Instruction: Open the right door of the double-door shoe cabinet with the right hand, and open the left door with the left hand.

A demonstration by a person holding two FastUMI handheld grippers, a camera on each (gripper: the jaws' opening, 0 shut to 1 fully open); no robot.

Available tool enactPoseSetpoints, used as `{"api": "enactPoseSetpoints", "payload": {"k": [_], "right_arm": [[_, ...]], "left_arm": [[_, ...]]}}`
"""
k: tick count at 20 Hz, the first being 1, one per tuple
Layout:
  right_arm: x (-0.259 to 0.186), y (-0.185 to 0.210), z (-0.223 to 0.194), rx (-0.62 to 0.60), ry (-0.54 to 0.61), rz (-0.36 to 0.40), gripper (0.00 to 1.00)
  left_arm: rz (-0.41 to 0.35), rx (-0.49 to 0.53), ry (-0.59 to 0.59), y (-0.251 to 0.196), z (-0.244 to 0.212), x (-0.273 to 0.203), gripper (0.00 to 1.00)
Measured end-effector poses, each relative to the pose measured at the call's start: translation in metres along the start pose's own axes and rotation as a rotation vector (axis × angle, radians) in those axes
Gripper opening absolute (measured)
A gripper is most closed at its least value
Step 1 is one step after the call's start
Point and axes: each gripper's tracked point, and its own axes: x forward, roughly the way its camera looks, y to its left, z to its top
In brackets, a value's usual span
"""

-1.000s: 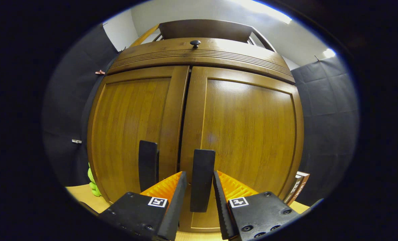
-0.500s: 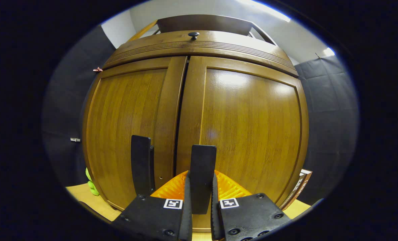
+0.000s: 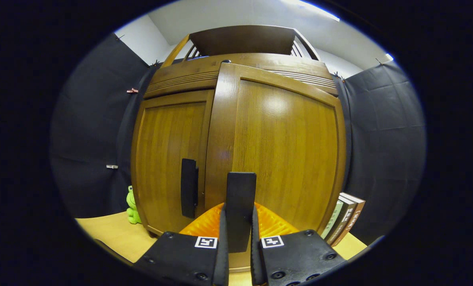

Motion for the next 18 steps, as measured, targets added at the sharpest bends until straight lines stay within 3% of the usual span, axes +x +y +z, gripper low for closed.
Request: {"api": "enactPoseSetpoints", "payload": {"k": [2,6,7,8,9,10,17,18], "right_arm": [[-0.014,-0.006,0.001,0.004,0.004,0.005,0.25],[-0.035,-0.019,0.002,0.002,-0.006,0.02,0.25],[-0.04,-0.022,0.003,0.012,-0.01,0.03,0.25],[-0.045,-0.026,0.003,0.021,-0.007,0.041,0.21],[-0.051,-0.03,0.003,0.028,-0.006,0.048,0.25],[-0.057,-0.034,0.004,0.029,-0.005,0.052,0.25],[-0.085,-0.065,0.01,0.021,-0.002,0.036,0.25],[-0.088,-0.07,0.01,0.018,-0.001,0.03,0.29]], "left_arm": [[-0.015,0.005,-0.003,-0.01,0.003,-0.004,0.94],[-0.049,0.009,-0.011,-0.031,0.005,-0.01,0.97],[-0.056,0.009,-0.014,-0.037,0.006,-0.01,0.94],[-0.064,0.009,-0.018,-0.042,0.008,-0.01,0.94],[-0.072,0.007,-0.023,-0.048,0.009,-0.01,0.97],[-0.08,0.005,-0.029,-0.053,0.011,-0.01,0.94],[-0.142,-0.002,-0.03,-0.087,0.003,-0.006,0.94],[-0.151,-0.001,-0.025,-0.091,0.001,-0.006,0.94]]}}
